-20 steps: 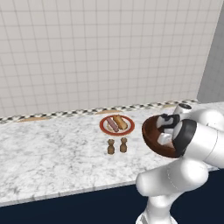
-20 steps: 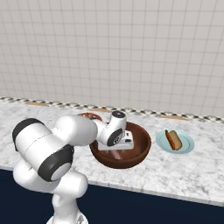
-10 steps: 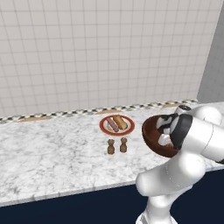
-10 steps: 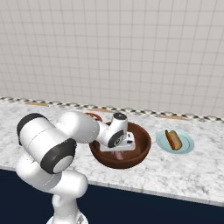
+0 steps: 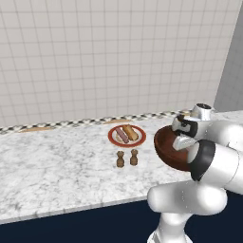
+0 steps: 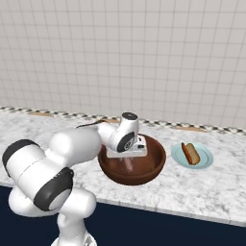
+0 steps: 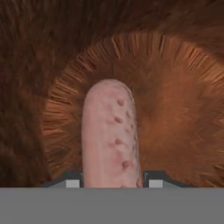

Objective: Place one bun and one sausage from the bowl on each plate.

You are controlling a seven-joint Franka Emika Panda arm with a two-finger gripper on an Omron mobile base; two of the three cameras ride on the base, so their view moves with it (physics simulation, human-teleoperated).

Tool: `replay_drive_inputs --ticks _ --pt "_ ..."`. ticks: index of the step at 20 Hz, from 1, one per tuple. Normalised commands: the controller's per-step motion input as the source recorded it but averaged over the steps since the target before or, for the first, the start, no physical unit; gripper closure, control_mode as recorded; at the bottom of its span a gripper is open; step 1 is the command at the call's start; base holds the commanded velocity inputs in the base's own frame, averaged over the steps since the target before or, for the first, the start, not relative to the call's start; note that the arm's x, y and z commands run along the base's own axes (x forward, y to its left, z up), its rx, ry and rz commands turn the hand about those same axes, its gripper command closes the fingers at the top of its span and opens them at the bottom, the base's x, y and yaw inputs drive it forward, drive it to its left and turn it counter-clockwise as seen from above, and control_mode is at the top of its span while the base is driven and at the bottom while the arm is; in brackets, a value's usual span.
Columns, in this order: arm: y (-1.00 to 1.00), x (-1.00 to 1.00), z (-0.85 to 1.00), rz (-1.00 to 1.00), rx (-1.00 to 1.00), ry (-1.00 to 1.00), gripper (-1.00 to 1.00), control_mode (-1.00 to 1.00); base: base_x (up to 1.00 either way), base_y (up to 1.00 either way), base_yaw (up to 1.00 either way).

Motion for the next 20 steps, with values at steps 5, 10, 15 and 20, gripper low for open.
replay_drive_inputs --ticks 5,10,15,20 --pt "0.05 0.08 0.96 -0.02 -0.04 0.00 1.00 -1.00 0.00 0.00 0.00" --pt "-0.17 0.26 0.55 -0.10 -0.03 0.02 1.00 -1.00 0.00 0.00 0.00" --pt "-0.51 0.39 0.31 -0.10 -0.01 0.07 1.00 -1.00 0.00 0.00 0.00" --pt "-0.74 0.14 0.03 -0.07 0.00 0.02 1.00 -1.00 0.00 0.00 0.00"
